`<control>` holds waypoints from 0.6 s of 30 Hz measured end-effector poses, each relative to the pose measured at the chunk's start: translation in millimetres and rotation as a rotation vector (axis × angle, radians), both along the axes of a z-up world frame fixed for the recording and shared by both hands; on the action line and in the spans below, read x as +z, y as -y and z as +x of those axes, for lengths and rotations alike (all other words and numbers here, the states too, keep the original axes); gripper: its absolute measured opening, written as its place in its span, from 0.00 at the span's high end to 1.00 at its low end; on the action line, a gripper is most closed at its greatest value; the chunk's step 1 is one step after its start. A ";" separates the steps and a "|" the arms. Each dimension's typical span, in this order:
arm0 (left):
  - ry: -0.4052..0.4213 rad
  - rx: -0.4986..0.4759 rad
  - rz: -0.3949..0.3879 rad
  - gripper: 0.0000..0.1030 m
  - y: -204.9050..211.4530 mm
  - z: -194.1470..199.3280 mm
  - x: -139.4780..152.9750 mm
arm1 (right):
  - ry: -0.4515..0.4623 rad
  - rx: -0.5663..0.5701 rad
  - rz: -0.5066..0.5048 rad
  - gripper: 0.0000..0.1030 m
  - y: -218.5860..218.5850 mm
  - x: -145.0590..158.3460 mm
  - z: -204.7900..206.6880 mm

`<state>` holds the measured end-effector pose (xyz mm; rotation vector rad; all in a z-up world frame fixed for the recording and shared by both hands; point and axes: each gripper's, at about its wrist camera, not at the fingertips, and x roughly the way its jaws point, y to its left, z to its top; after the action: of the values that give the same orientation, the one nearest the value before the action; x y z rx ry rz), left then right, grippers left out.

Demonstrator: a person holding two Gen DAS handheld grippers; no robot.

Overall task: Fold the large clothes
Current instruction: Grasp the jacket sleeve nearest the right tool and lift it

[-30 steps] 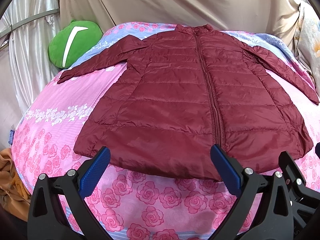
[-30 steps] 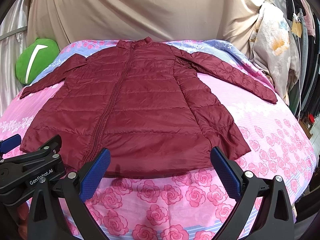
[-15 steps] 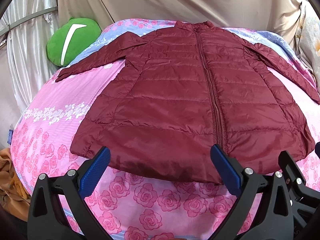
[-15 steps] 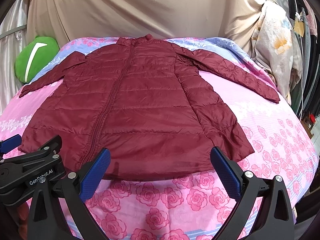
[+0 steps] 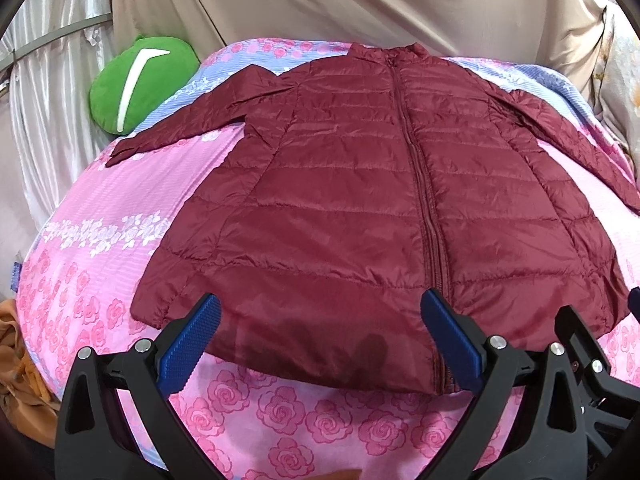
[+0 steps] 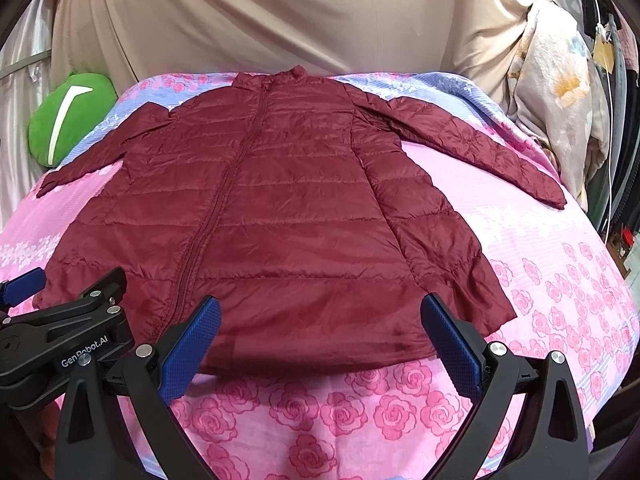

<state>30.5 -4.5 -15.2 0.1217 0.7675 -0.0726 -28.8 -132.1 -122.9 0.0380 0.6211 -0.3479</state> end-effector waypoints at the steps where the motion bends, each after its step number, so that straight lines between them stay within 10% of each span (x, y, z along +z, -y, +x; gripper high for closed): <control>1: -0.006 -0.014 -0.012 0.05 -0.7 0.9 -0.2 | 0.007 0.011 0.009 0.05 1.7 0.6 -0.8; 9: -0.008 0.010 -0.037 0.05 -20.0 22.7 3.8 | 0.054 -0.048 0.085 0.05 73.9 13.3 14.4; 18: -0.080 0.089 -0.122 0.05 -48.8 62.7 2.9 | 0.140 -0.324 0.300 0.05 278.1 27.2 56.8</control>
<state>93.2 44.3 -12.3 -0.0318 0.8457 -0.0397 28.0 -410.2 -95.8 0.4510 0.5233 -0.5572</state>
